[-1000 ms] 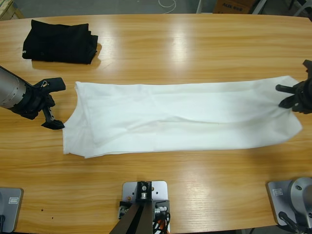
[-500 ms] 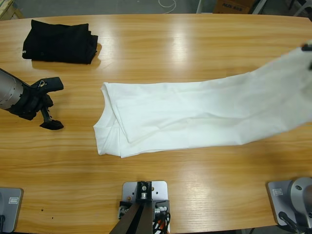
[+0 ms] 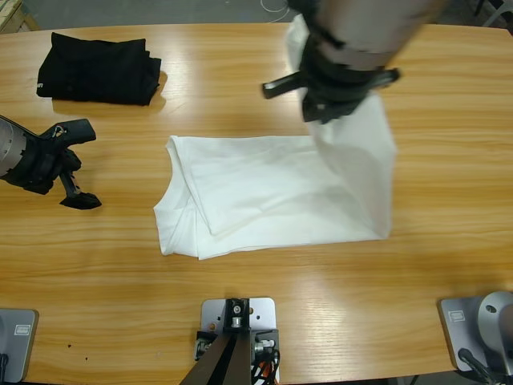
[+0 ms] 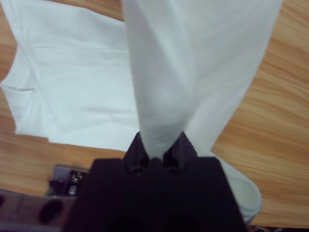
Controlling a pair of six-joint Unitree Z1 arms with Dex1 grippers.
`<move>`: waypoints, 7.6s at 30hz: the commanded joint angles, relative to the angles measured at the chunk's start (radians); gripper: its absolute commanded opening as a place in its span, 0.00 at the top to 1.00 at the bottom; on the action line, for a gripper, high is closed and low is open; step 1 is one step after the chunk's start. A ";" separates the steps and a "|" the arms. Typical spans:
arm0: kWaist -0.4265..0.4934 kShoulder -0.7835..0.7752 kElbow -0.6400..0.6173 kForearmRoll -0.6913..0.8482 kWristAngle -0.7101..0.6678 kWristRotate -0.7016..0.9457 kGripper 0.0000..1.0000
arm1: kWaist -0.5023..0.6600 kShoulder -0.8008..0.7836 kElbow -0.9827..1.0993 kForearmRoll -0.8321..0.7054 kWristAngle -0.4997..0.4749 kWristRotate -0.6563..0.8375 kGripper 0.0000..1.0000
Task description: Fold clothes
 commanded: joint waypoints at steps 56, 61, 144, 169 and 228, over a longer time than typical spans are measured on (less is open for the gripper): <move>-0.347 -0.169 -0.057 -0.030 -0.048 -0.627 0.29 | 0.011 -0.056 -0.084 0.022 0.036 -0.137 1.00; -0.431 -0.140 -0.004 -0.094 -0.084 -0.810 1.00 | -0.100 -0.252 0.378 -0.291 0.158 -0.173 1.00; -0.122 0.280 0.037 -0.461 0.074 -1.183 1.00 | -0.452 -0.083 1.054 -1.130 0.459 -0.303 1.00; -0.408 0.256 -0.178 -0.437 -0.025 -0.960 1.00 | -0.366 -0.360 1.061 -0.981 0.379 -0.265 1.00; -0.001 0.197 -0.060 -0.326 0.006 -1.013 1.00 | -0.173 -0.241 1.397 -1.186 0.390 0.079 1.00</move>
